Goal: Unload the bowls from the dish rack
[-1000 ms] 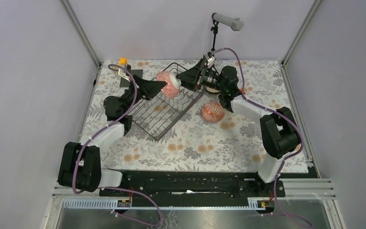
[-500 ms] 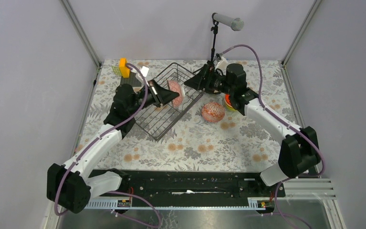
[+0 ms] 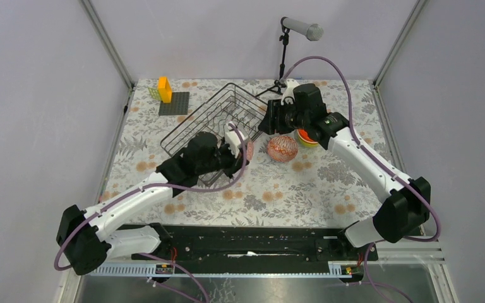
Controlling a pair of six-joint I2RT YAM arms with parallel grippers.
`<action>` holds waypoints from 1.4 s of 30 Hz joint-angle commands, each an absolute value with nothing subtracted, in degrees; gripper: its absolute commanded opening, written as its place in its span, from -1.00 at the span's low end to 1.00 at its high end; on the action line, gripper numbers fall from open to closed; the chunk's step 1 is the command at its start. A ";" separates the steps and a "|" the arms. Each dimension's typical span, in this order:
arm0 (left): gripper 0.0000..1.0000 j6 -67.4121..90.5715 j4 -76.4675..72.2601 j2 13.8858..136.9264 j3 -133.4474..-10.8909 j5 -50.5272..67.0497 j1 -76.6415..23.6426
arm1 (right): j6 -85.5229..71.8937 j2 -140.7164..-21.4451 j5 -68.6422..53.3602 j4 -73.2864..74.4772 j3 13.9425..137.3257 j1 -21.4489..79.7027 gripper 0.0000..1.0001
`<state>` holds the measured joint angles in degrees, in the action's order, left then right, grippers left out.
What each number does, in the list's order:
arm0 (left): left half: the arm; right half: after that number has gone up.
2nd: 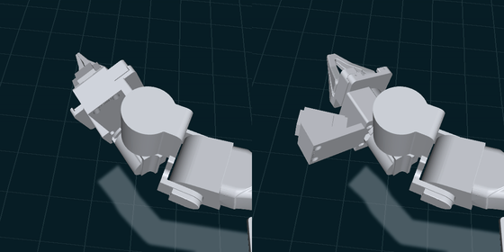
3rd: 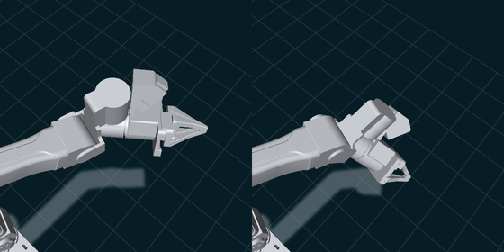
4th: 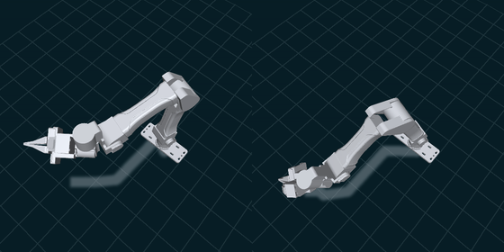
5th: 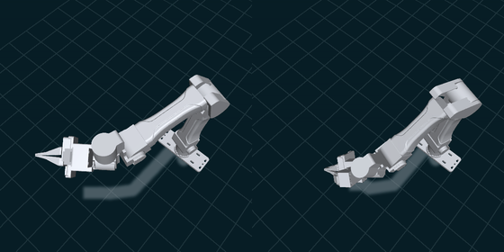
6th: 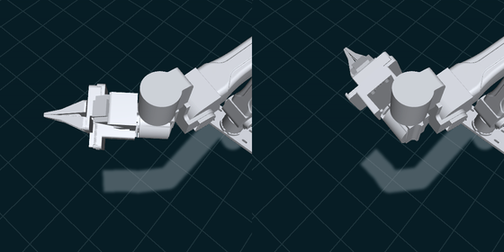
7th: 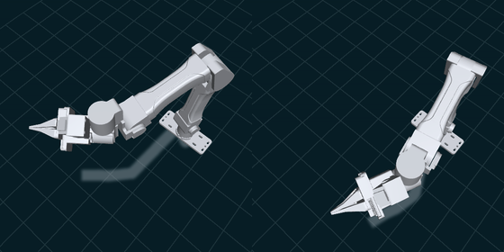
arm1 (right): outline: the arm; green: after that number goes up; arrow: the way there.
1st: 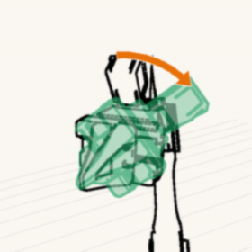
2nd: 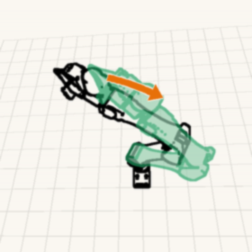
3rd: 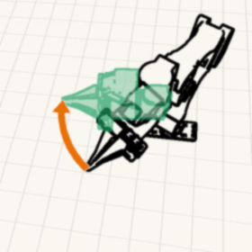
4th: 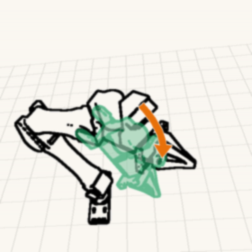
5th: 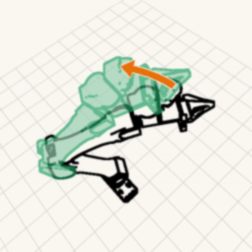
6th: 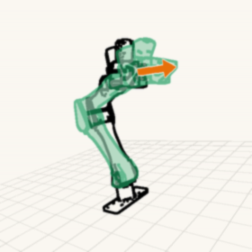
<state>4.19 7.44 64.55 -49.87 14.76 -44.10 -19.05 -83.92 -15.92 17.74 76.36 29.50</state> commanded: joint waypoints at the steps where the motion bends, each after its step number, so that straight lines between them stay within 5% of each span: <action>1: -1.00 -18.05 8.68 61.47 -49.66 11.27 -48.15 | -12.81 -82.28 -16.73 24.59 79.64 31.17 0.07; 12: -1.00 -30.81 22.42 64.76 -53.67 16.12 -55.74 | -6.04 -84.35 -22.56 31.03 85.03 34.96 -0.07; 24: -1.00 -32.03 22.58 65.11 -54.32 16.56 -57.39 | -1.59 -91.37 -10.59 41.84 91.23 42.39 0.13; 33: -1.00 -32.17 22.24 65.30 -54.36 16.35 -58.06 | -0.26 -96.71 -4.70 47.93 94.30 45.52 0.10; 42: -1.00 -32.18 22.26 65.13 -54.40 16.10 -58.71 | -0.25 -98.61 -2.47 49.55 94.95 47.32 -0.20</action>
